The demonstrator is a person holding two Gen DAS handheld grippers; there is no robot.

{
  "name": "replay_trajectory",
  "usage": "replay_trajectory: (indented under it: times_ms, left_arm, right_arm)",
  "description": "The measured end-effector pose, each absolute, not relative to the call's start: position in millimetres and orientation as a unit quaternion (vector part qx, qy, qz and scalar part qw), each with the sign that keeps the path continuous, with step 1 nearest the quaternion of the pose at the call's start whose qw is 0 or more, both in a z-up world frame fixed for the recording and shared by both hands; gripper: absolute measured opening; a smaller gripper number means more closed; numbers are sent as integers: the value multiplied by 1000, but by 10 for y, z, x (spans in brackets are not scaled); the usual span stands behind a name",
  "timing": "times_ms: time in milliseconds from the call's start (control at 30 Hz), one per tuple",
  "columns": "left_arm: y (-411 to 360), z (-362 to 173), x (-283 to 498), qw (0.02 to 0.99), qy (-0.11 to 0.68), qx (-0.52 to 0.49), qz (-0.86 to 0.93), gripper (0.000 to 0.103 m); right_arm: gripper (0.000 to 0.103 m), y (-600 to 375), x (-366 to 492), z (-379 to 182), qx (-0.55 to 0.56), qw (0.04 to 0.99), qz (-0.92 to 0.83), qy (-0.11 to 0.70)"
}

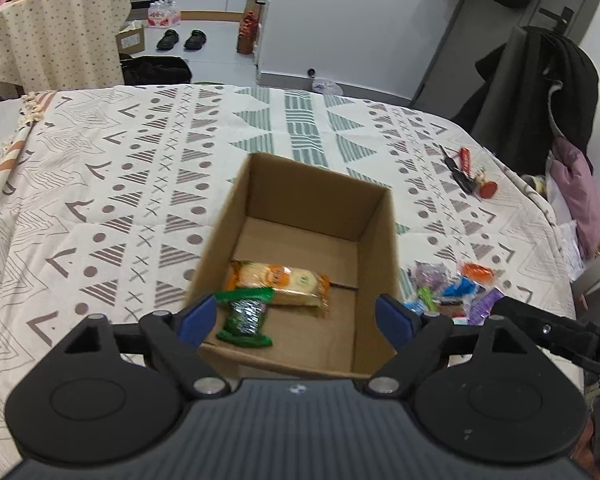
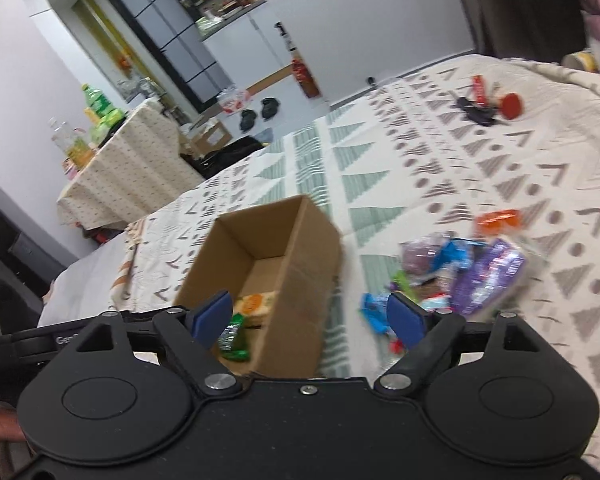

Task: Organize snacks
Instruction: 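Carry both snacks over the cardboard box and open both tools to drop them, then grasp the white rice-cake pack with the left tool while the right grasps a green packet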

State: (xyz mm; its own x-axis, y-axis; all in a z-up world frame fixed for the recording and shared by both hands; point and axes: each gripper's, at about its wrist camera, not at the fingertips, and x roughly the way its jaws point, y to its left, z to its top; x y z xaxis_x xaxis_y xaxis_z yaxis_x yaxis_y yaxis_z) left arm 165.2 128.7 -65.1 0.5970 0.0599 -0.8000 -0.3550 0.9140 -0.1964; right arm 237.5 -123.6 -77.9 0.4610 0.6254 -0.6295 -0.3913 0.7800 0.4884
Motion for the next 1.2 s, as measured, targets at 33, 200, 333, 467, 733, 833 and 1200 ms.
replay_trajectory:
  times_ms: [33, 200, 333, 467, 733, 833, 1200]
  left_arm:
    - [1251, -648, 1650, 877, 434, -171, 115, 86]
    - [1042, -610, 1645, 879, 436, -168, 93, 86]
    - [849, -576, 1636, 882, 436, -162, 76, 86]
    - [657, -560, 1623, 883, 438, -155, 66, 86]
    - [298, -628, 1615, 883, 447, -141, 36, 86]
    - [196, -684, 1632, 880, 455, -134, 35, 86]
    - [-99, -933, 1672, 871, 478, -114, 11, 86]
  right_arm:
    - [85, -1293, 2367, -779, 139, 844, 298, 423]
    - [88, -1568, 2321, -800, 141, 851, 274, 426]
    - [89, -1764, 2270, -828, 147, 853, 262, 427]
    - [89, -1946, 2215, -861, 156, 855, 250, 428]
    - [88, -2229, 2095, -973, 181, 855, 223, 431]
    - [87, -2308, 2055, -1050, 192, 852, 212, 438]
    - [83, -2453, 2017, -1301, 222, 840, 183, 460]
